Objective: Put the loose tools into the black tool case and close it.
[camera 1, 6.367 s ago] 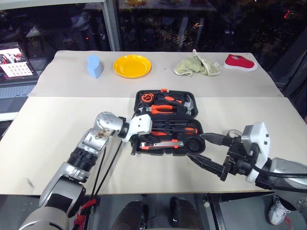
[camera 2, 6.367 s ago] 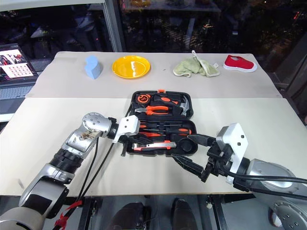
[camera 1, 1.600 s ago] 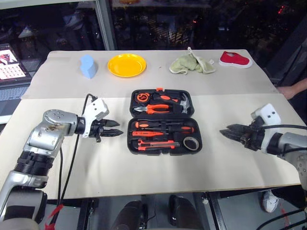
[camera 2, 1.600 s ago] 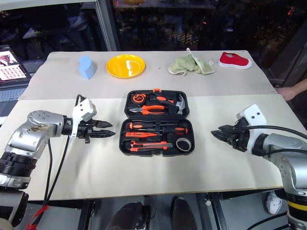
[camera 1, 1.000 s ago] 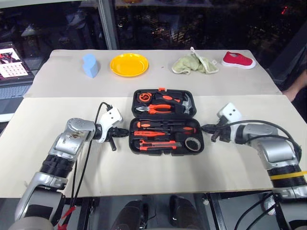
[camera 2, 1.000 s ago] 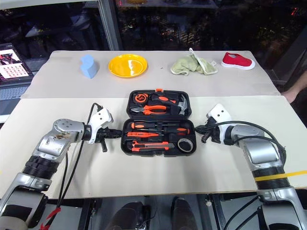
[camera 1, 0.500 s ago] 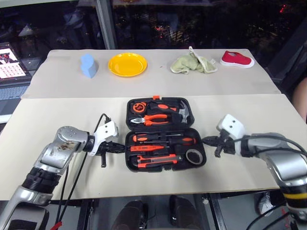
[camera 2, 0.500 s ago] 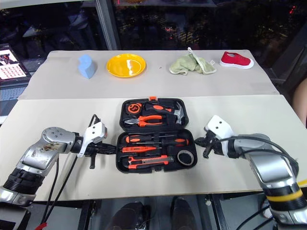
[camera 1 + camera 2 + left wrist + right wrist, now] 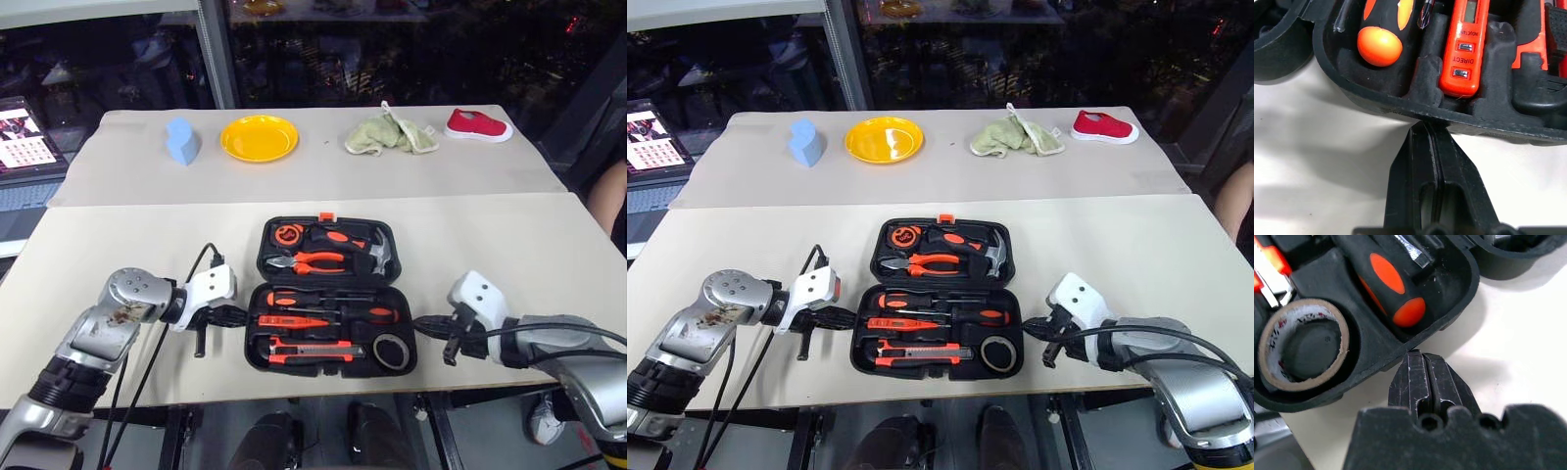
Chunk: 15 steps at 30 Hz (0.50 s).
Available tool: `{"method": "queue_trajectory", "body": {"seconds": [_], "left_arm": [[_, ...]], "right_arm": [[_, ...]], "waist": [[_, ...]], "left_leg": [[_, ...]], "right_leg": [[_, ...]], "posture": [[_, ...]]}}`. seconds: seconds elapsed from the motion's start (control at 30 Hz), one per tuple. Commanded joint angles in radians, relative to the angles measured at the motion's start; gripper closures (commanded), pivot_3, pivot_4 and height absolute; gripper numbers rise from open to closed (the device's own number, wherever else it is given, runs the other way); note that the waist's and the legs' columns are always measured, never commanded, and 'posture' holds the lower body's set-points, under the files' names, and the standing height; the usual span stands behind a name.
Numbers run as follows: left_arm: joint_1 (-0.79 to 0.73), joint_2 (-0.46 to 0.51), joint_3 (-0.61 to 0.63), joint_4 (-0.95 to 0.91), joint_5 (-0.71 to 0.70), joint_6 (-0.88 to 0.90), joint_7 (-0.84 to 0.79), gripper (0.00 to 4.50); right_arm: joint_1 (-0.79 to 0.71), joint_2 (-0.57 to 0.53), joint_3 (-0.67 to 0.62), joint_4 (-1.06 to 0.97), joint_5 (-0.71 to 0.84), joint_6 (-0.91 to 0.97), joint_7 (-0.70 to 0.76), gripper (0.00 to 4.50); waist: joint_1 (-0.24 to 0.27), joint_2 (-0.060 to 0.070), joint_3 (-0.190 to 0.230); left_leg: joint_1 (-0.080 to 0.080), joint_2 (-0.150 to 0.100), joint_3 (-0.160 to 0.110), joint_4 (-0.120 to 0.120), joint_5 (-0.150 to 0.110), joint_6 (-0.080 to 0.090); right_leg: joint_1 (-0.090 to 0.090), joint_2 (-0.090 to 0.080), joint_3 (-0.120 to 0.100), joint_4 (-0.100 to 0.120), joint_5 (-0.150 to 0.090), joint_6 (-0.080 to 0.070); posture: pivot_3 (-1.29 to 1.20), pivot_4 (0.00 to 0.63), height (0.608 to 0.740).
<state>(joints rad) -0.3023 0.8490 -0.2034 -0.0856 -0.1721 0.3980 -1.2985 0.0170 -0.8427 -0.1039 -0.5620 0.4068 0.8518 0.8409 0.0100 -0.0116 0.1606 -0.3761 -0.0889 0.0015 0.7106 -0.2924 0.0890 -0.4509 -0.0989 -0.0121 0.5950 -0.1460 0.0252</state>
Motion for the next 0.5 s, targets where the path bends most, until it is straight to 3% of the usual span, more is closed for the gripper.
{"method": "queue_trajectory", "body": {"seconds": [0.03,0.33,0.37,0.5], "left_arm": [[0.062,-0.014,-0.059,-0.053,-0.044,0.071,-0.035,4.46],[0.055,0.064,0.02,0.028,-0.075,0.122,-0.048,4.46],[0.04,0.076,0.038,0.054,-0.091,0.143,-0.056,3.97],[-0.157,0.056,0.132,0.22,-0.212,0.377,-0.033,2.66]], "right_arm": [[0.031,-0.009,-0.088,-0.045,0.038,-0.004,-0.004,4.5],[0.055,-0.033,-0.162,-0.012,0.066,-0.015,0.0,4.5],[0.039,-0.028,-0.172,-0.007,0.081,0.0,-0.006,3.92],[-0.091,0.012,-0.207,0.041,0.192,0.112,-0.047,2.65]], "waist": [[0.001,0.001,-0.001],[0.0,0.001,-0.002],[-0.003,0.001,-0.001],[-0.006,-0.001,0.0]], "left_leg": [[0.0,0.0,0.0,0.0,0.0,0.0],[0.0,-0.001,0.001,0.0,-0.001,-0.001],[0.001,0.0,0.001,0.0,-0.001,-0.002],[0.004,0.004,0.0,0.0,-0.002,-0.001]], "right_leg": [[0.0,0.0,0.0,0.0,0.0,0.0],[0.001,0.0,0.0,-0.001,-0.001,0.002],[0.001,0.0,0.001,0.0,-0.001,0.002],[0.004,0.001,0.0,0.001,-0.003,0.002]], "posture": [[0.0,0.15,0.74],[0.0,0.15,0.74],[0.0,0.15,0.74],[0.0,0.15,0.74]]}}
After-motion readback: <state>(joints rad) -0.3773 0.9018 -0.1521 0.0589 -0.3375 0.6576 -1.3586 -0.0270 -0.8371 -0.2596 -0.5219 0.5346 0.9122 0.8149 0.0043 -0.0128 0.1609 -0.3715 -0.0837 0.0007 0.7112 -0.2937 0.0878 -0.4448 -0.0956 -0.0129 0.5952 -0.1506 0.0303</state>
